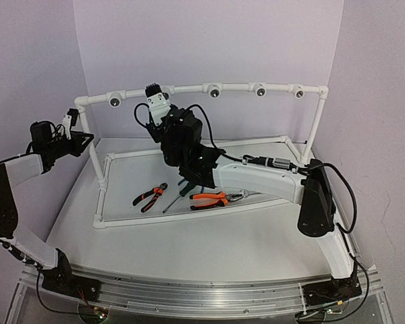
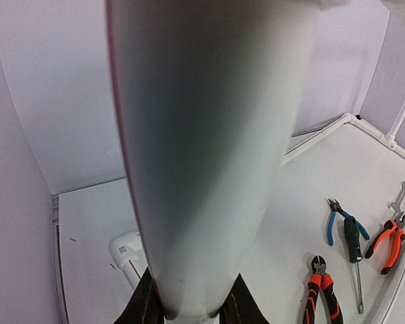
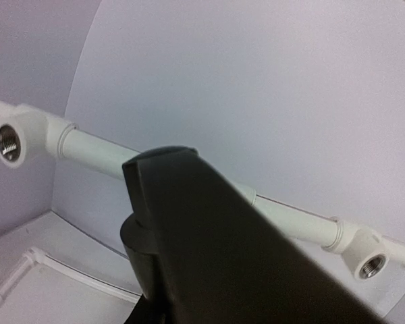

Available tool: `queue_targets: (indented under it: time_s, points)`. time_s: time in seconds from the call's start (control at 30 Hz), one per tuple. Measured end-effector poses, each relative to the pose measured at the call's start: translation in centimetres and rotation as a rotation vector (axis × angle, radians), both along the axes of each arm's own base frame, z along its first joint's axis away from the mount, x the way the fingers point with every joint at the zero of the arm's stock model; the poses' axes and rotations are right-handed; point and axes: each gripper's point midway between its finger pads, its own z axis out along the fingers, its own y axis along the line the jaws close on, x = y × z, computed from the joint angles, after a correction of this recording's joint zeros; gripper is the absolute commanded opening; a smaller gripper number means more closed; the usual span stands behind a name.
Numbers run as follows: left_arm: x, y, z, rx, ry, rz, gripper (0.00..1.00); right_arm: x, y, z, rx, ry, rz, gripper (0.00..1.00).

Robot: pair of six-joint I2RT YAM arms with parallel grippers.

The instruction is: Install the water faucets

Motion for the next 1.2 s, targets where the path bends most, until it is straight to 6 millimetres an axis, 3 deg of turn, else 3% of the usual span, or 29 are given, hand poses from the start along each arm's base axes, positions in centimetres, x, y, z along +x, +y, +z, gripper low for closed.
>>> queue_targets:
  time_s: [0.37,0.6,0.67,0.87,0.97,1.2]
  points:
    - [-0.3,-1.2,0.0,0.003,0.004,-0.027,0.00,-0.2,-1.1,-0.1,0.968,0.211,0.143,0.00]
    - [-0.5,-1.9,0.0,0.009,0.004,-0.048,0.00,-0.4,-1.9,-0.2,1.340,0.311,0.207,0.01]
    - [-0.5,-2.1,0.0,0.012,0.002,-0.056,0.00,-0.6,-2.0,-0.3,1.420,0.344,0.231,0.08]
    - [-0.7,-2.7,0.0,0.010,0.002,-0.074,0.00,-1.2,-2.9,-0.1,1.541,0.384,0.282,0.50]
    - [-0.7,-2.7,0.0,0.006,0.005,-0.070,0.00,-1.6,-3.0,-0.3,1.554,0.383,0.302,0.65]
    - [-0.7,-2.8,0.0,0.006,0.005,-0.070,0.00,-3.0,-2.7,-0.6,1.490,0.402,0.355,0.80]
